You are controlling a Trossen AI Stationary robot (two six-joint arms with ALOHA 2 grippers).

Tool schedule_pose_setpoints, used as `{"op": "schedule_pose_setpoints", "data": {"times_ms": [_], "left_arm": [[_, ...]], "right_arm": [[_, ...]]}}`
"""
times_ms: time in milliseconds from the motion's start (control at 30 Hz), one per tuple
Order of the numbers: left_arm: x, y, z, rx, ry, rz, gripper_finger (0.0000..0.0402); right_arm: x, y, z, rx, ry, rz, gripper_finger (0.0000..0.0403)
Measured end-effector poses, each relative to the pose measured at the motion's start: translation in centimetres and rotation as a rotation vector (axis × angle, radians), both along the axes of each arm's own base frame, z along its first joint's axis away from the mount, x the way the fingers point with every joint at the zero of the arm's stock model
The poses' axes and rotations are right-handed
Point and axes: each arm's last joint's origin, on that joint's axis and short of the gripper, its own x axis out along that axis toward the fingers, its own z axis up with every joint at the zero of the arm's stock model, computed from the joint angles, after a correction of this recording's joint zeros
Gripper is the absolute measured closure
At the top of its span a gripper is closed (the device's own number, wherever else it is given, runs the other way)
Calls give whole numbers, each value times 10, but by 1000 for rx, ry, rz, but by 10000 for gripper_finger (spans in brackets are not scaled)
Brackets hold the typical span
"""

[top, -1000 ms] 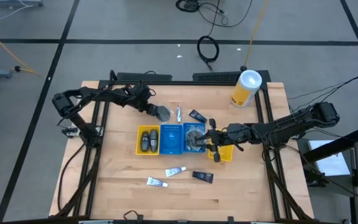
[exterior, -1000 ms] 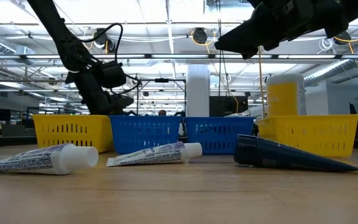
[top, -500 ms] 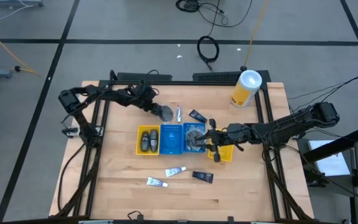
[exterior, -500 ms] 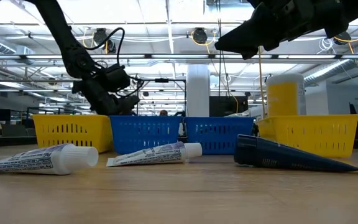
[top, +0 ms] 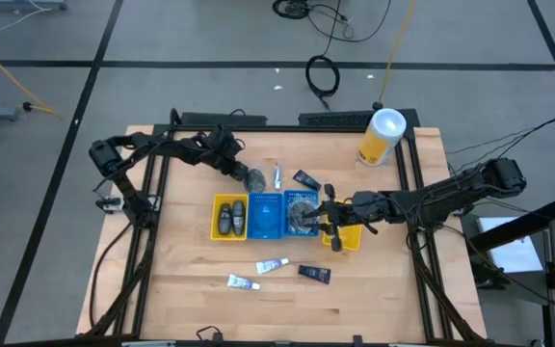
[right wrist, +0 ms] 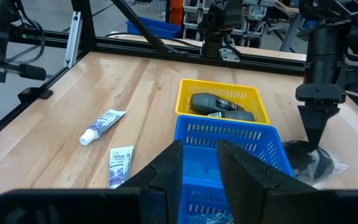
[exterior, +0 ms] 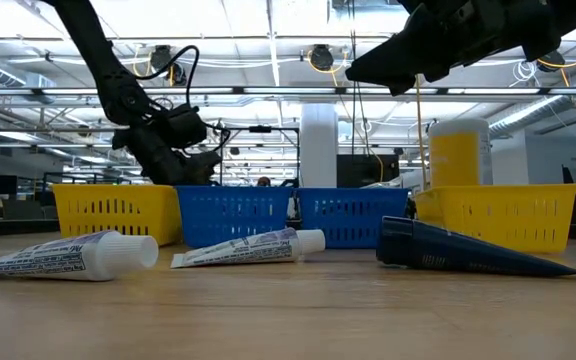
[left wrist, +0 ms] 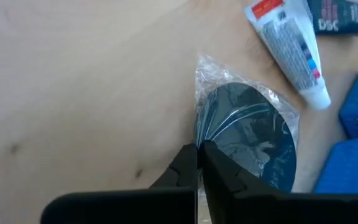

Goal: Pick & Place Travel size toiletries
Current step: Put the hairbrush into the right blue bin

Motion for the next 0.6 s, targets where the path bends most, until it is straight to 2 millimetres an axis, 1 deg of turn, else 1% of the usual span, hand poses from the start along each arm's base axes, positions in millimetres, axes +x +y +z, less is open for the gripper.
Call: {"op": "schedule_pose_setpoints", "data": {"times_ms": [100, 267, 433, 600], "left_arm": [[-2, -1, 13, 41, -27, 5, 401], [-2, -6, 42, 145, -90, 6, 401], [-4, -19, 74, 251, -167, -22, 401], [-6, -38, 106, 368, -259, -57, 401]], "right_arm": [[0, 0, 0, 4, 1, -1, 309], [0, 0, 0, 16, 5, -5, 310], [0, 0, 0, 15, 4, -9, 310], [0, 0, 0, 15, 4, -9, 310]]}}
